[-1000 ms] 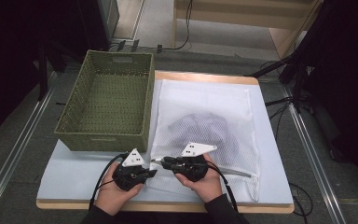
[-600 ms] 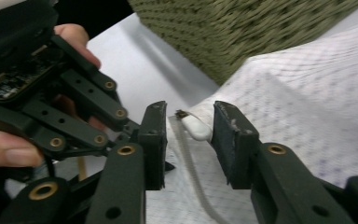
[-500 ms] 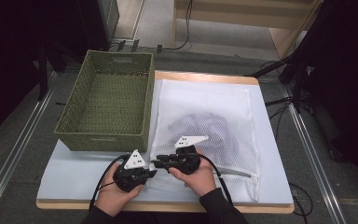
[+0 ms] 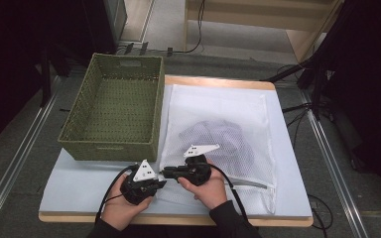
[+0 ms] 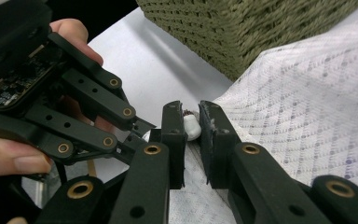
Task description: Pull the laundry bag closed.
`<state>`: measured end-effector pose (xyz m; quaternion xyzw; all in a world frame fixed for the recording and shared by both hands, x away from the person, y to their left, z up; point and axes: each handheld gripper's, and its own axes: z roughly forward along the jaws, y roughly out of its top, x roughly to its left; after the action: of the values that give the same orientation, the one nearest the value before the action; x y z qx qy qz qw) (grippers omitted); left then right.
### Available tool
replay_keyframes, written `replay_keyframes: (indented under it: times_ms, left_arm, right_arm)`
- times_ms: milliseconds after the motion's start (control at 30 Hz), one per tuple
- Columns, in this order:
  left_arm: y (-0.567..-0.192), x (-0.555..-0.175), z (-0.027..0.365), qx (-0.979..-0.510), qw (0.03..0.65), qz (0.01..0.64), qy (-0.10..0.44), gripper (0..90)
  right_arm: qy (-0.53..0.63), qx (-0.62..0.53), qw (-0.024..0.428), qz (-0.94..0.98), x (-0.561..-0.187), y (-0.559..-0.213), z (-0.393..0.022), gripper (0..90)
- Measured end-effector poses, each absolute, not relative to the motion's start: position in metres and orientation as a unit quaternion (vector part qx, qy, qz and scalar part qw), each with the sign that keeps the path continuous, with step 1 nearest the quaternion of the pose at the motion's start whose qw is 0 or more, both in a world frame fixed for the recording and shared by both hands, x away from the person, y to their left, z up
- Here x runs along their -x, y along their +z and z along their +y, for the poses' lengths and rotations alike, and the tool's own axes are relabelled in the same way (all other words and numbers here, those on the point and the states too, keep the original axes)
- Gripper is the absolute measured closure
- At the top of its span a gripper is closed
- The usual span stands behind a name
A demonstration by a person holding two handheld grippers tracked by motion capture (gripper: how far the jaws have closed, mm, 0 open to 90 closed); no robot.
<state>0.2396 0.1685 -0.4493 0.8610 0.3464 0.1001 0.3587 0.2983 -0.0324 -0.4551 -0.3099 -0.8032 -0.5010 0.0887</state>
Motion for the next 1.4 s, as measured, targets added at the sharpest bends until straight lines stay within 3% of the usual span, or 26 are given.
replay_keyframes:
  times_ms: [333, 467, 567, 767, 933, 1233, 1333, 1400]
  left_arm:
    - [-0.452, -0.243, 0.172, -0.859, 0.358, 0.356, 0.082, 88.8]
    - [-0.452, -0.247, 0.178, -0.848, 0.372, 0.373, 0.061, 72.8]
    - [-0.451, -0.249, 0.178, -0.845, 0.377, 0.374, 0.056, 68.6]
    - [-0.451, -0.252, 0.174, -0.845, 0.384, 0.366, 0.067, 76.9]
    - [-0.448, -0.252, 0.174, -0.845, 0.392, 0.355, 0.079, 90.0]
    - [-0.449, -0.249, 0.172, -0.856, 0.385, 0.334, 0.081, 89.5]
    - [-0.449, -0.251, 0.171, -0.851, 0.382, 0.347, 0.093, 73.3]
    - [-0.449, -0.251, 0.171, -0.847, 0.389, 0.349, 0.095, 73.6]
  right_arm:
    - [-0.507, 0.309, 0.082, -0.801, -0.295, -0.452, -0.036, 83.0]
    - [-0.516, 0.302, 0.067, -0.799, -0.293, -0.450, -0.040, 83.0]
    - [-0.519, 0.293, 0.059, -0.801, -0.291, -0.450, -0.042, 83.1]
    - [-0.522, 0.283, 0.042, -0.803, -0.287, -0.452, -0.044, 83.3]
    - [-0.519, 0.274, 0.018, -0.810, -0.285, -0.451, -0.043, 83.3]
    - [-0.514, 0.229, -0.041, -0.826, -0.278, -0.452, -0.040, 82.9]
    - [-0.512, 0.224, -0.046, -0.828, -0.278, -0.452, -0.039, 83.1]
    - [-0.513, 0.223, -0.048, -0.828, -0.277, -0.452, -0.039, 83.1]
